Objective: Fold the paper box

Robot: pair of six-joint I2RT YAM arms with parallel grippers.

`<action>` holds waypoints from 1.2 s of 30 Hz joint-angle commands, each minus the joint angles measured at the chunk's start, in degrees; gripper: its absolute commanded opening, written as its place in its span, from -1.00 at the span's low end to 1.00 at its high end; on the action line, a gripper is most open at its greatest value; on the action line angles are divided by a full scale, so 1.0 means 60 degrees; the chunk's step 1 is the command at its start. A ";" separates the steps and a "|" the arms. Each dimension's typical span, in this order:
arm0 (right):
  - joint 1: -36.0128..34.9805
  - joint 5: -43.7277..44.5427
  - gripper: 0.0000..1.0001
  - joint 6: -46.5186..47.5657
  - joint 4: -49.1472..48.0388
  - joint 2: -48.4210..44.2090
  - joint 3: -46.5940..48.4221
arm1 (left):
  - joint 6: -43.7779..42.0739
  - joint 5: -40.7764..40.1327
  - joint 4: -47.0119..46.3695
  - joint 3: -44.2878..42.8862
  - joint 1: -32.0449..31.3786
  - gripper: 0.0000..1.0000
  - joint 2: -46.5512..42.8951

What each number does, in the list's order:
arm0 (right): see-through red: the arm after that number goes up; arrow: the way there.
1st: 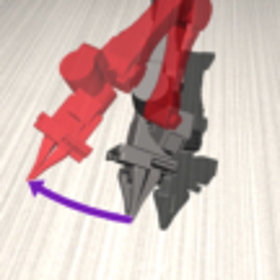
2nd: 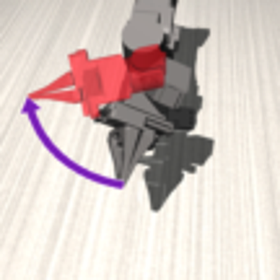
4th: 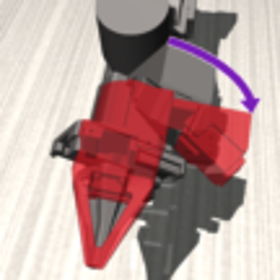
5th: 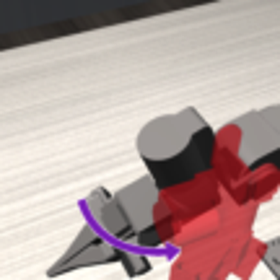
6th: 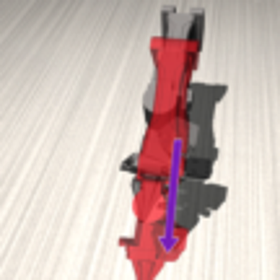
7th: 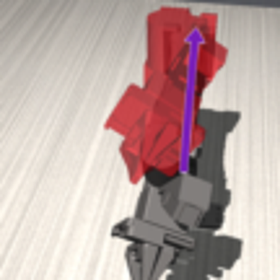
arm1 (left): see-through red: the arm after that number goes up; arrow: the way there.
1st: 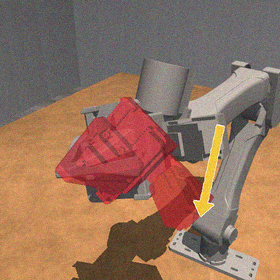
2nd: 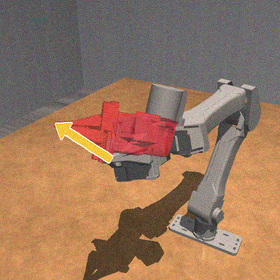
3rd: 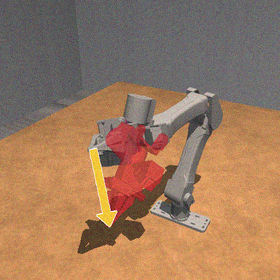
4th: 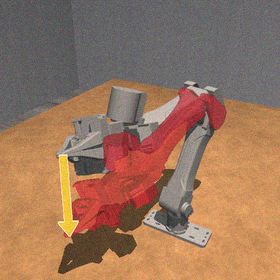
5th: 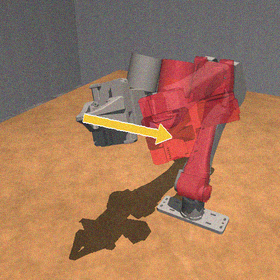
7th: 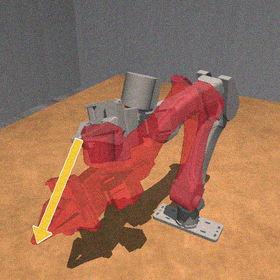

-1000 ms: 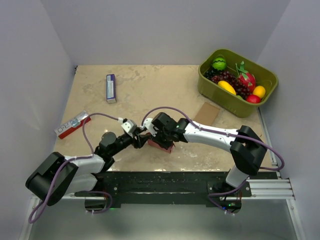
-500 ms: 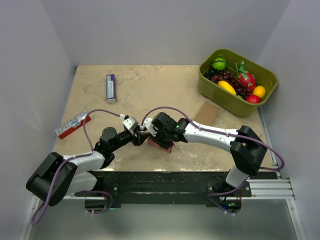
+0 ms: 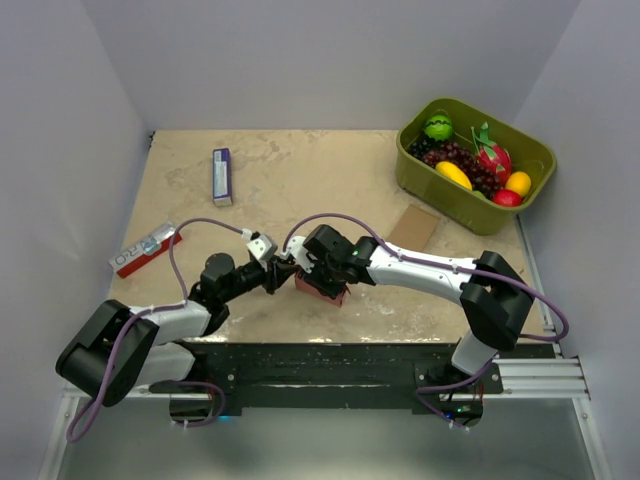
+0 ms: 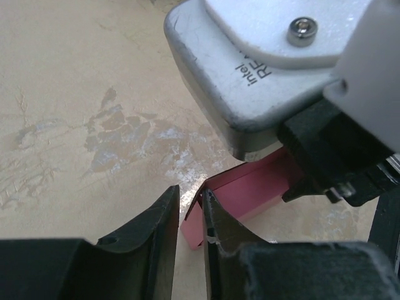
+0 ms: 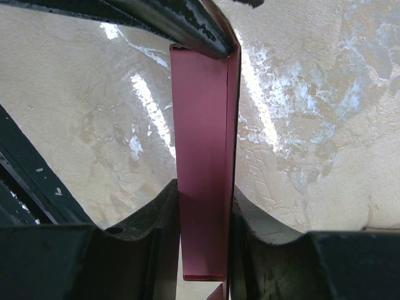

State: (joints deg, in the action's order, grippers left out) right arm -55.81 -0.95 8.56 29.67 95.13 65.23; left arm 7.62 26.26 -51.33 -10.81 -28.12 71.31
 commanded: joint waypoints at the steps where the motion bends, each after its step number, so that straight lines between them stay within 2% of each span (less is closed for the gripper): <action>1: 0.0029 0.0100 -0.80 0.0039 -0.0023 -0.0079 0.0026 | -0.0244 0.0223 -0.0395 -0.0279 0.0072 -0.62 0.0024; 11: 0.0030 0.0085 -0.80 0.0039 -0.0008 -0.0035 0.0026 | -0.0083 0.0560 -0.0600 -0.0279 0.0087 -0.59 0.0068; 18: 0.0029 0.0085 -0.80 0.0039 -0.0008 -0.0021 0.0041 | 0.0165 0.0764 -0.0805 -0.0220 0.0072 -1.00 0.0098; 24: 0.0029 0.0129 -0.80 -0.0005 -0.0023 -0.0050 0.0041 | 0.1115 0.0574 -0.0776 -0.0147 0.0058 -1.00 0.0259; 36: 0.0030 0.0568 -0.80 -0.0108 0.0035 0.0126 0.0129 | 0.1909 -0.2339 -0.0658 0.0541 -0.1333 -1.00 -0.0312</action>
State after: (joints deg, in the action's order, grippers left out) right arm -55.81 0.14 8.10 29.95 95.20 65.23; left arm 16.08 18.28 -53.04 -9.56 -32.97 70.72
